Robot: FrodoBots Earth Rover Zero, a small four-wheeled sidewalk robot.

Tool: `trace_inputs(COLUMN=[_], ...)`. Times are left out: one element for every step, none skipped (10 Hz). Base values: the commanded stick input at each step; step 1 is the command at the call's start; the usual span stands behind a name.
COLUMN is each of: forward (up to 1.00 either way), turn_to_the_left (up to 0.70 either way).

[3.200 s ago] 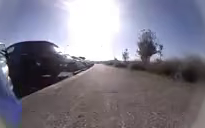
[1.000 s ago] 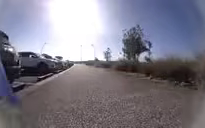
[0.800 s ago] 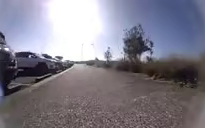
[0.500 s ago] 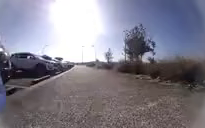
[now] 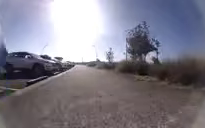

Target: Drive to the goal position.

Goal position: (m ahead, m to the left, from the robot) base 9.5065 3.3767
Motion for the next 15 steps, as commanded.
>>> trace_inputs(forward=[1.0, 1.0, 1.0, 1.0, 1.0, 1.0, 1.0, 1.0, 1.0, 1.0, 1.0, 1.0, 1.0, 1.0, 1.0], turn_to_the_left=[0.0, 0.0, 0.0, 0.0, 0.0, 0.0, 0.0, 0.0, 0.0, 0.0, 0.0, 0.0, 0.0, 0.0, 0.0])
